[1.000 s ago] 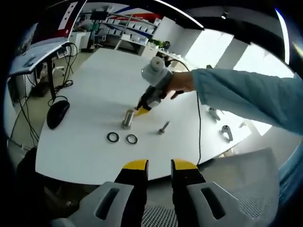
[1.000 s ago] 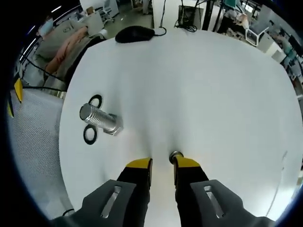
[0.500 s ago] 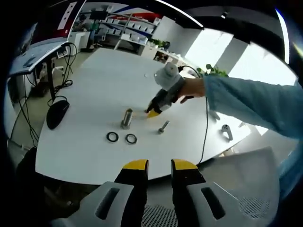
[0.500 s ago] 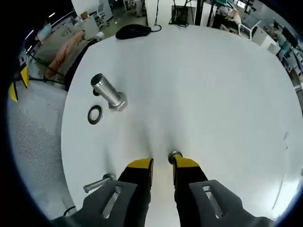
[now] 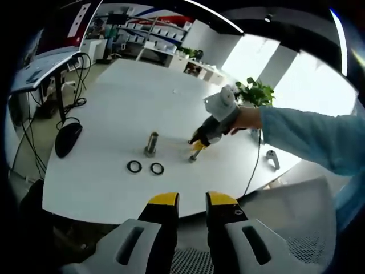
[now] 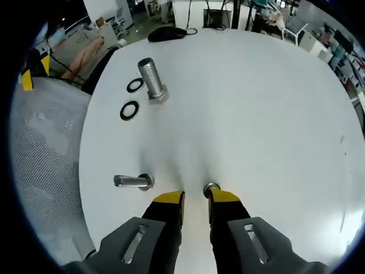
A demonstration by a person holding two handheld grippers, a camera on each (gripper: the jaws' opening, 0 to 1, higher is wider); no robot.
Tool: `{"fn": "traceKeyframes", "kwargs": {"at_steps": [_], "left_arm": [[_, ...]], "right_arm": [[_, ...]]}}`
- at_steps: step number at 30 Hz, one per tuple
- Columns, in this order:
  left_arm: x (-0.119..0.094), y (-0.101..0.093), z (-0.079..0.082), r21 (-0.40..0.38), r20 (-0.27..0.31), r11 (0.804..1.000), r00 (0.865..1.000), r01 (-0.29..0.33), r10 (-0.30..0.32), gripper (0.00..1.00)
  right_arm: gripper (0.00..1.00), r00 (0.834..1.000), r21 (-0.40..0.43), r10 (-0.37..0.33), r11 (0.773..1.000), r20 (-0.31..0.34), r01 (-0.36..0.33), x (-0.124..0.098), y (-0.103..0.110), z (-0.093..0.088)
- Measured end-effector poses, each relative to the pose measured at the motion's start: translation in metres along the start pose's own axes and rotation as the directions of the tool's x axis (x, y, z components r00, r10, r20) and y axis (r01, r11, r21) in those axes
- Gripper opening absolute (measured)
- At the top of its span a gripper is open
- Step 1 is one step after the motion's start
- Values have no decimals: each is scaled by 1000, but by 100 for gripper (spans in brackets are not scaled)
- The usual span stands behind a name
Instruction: Place the washer onto the threaded stud by aligning its center hole with the stud, sliding it down to the base, and recovering from edge contact or off-axis alignment until the washer reaches the visible bottom stop.
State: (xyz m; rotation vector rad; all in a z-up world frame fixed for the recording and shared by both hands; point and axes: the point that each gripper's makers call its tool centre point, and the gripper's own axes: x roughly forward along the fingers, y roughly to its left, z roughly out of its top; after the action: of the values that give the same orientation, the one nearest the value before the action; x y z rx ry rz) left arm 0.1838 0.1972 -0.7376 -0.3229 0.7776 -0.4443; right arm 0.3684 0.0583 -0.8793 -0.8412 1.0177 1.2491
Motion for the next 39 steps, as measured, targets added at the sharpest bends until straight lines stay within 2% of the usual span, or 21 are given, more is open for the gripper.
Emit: {"fn": "traceKeyframes", "kwargs": {"at_steps": [9,18,22,24,25,28,29,35,39], "left_arm": [[0,-3,0,3,-2,1000,1000,11,-11,16],[0,-7,1,16,5,999,1000,28,-29,15],[0,-9,0,18,5,999,999,35,-35,15],[0,-8,1,17,6,999,999,33,-33,15],[0,-8,1,17,8,999,999,33,-34,15],[-1,-9,3,26,20,999,999,37,-37,15],[-1,-10,3,27,18,999,999,38,-39,15],[-1,-11,1,32,14,999,999,39,-39,15],[-2,-10,3,36,28,999,999,32,-33,15]], "right_arm": [[20,999,-2,-21,1000,-28,21,-7,26,-22],[20,999,24,-22,999,-47,23,-11,56,-34],[20,999,56,-22,998,-42,25,-10,68,-34],[18,1000,139,-13,990,-6,13,-9,76,-30],[17,1000,151,-8,989,4,7,-9,79,-29],[7,999,150,33,988,25,-36,-6,92,-27],[6,998,154,46,987,44,-53,-6,96,-23],[6,1000,137,7,991,15,-9,-6,95,-24],[6,1000,98,-16,995,4,16,-7,96,-24]]}}
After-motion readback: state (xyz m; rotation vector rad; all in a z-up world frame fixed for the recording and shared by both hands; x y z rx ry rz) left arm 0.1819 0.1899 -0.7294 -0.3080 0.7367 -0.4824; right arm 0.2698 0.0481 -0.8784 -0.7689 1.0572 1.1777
